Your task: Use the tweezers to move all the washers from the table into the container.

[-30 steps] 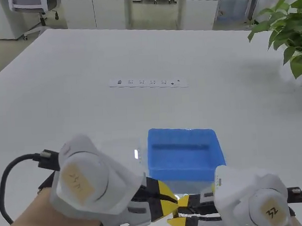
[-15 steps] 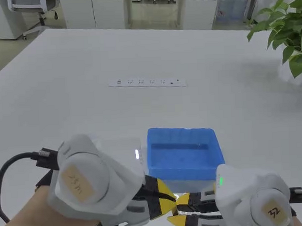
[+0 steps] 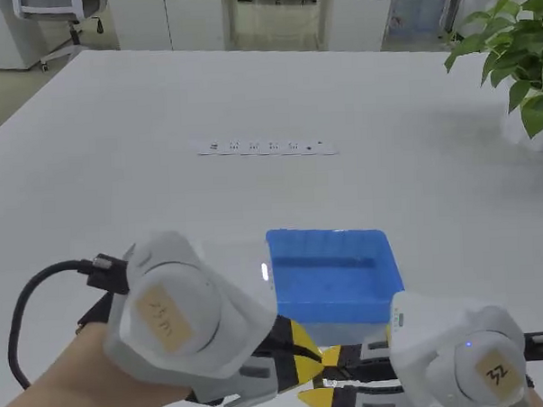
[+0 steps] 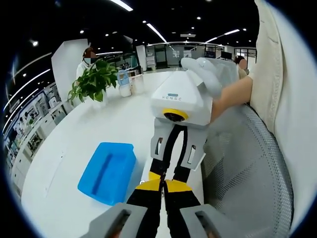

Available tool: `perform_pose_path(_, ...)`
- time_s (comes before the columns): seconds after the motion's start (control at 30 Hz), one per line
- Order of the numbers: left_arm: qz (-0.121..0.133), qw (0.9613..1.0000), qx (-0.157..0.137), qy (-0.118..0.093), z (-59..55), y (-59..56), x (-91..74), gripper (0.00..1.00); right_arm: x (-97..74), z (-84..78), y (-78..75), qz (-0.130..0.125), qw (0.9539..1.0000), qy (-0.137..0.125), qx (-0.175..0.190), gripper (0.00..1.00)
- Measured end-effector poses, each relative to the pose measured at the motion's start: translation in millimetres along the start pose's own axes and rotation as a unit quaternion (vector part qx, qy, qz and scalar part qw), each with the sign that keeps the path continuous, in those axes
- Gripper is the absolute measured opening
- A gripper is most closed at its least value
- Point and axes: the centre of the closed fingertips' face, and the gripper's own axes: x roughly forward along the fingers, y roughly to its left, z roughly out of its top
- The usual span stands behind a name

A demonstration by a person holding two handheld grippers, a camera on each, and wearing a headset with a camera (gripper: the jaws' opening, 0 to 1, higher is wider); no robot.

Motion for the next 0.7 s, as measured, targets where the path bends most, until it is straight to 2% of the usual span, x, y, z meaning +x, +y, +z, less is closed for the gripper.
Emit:
perform_pose_path(0.1,0.0,1.0,-0.001,0.001,-0.9,0.0,-0.1,0.0,-1.7,-3.0,-2.8,-0.002,1.0,0.004,-0.003,0.04)
perform_pose_path(0.2,-0.003,1.0,-0.003,0.003,-2.0,-1.3,1.1,0.0,-0.5,-3.7,-1.2,0.008,0.9999,-0.005,0.011,0.04)
perform_pose_path(0.3,-0.002,1.0,0.002,0.005,-1.4,-1.7,0.8,0.0,0.2,-2.2,-1.1,0.008,0.9999,-0.006,0.007,0.04)
perform_pose_path(0.43,-0.004,1.0,0.005,0.002,1.4,-2.3,1.3,0.0,2.5,0.8,-1.5,0.012,0.9996,-0.02,0.015,0.03)
perform_pose_path(0.5,-0.003,1.0,-0.001,-0.001,1.6,0.4,1.9,0.0,2.4,2.0,-3.4,0.014,0.9981,-0.04,0.046,0.04)
perform_pose_path(0.6,-0.002,0.9997,-0.019,-0.016,4.9,5.0,3.4,0.0,0.2,1.8,-7.0,0.012,0.9962,-0.058,0.064,0.03)
perform_pose_path(0.67,0.021,0.9983,-0.037,-0.04,9.8,15.3,2.1,0.02,-1.8,2.5,-12.3,0.005,0.9945,-0.067,0.08,0.03)
perform_pose_path(0.7,0.044,0.996,-0.057,-0.053,10.9,24.5,-2.1,0.06,-3.2,1.7,-16.3,0.0,0.9932,-0.072,0.092,0.02)
